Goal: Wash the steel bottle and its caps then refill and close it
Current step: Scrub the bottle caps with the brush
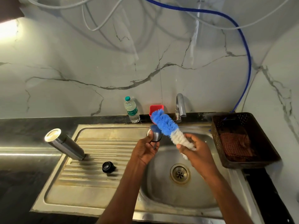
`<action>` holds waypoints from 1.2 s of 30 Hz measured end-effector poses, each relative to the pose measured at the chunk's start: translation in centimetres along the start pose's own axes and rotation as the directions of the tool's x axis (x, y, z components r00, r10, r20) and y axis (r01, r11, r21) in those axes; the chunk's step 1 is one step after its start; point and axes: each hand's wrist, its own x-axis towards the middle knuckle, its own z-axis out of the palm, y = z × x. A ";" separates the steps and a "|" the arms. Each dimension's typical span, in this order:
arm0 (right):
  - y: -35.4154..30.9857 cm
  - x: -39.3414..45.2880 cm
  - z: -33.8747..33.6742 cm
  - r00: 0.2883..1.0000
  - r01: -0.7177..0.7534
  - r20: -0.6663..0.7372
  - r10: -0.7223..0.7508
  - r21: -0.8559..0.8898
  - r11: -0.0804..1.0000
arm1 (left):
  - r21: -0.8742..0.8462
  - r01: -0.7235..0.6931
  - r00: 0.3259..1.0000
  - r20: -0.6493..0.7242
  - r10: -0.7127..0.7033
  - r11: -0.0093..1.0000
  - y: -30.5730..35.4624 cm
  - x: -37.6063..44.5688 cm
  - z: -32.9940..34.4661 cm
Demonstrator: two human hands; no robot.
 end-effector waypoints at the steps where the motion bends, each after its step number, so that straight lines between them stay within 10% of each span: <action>1: 0.2 -0.1 0.0 1.000 0.020 -0.002 -0.020 -0.063 0.998 | -0.028 0.021 0.999 -0.031 -0.022 0.999 -0.1 -0.1 0.1; 13: 1.5 -4.1 1.3 0.967 0.200 0.002 -0.255 -0.629 0.752 | 0.207 -0.188 0.982 0.015 0.189 0.960 -1.3 -1.5 1.6; 23: -3.2 -3.7 3.0 0.984 0.157 0.061 -0.166 -0.736 0.659 | 0.440 -0.465 0.883 0.172 0.436 0.768 -1.0 -2.9 3.1; 36: -8.3 -1.2 2.7 0.982 0.160 0.086 -0.166 -0.850 0.502 | 0.680 -0.487 0.868 0.305 0.391 0.549 -2.4 -2.5 1.1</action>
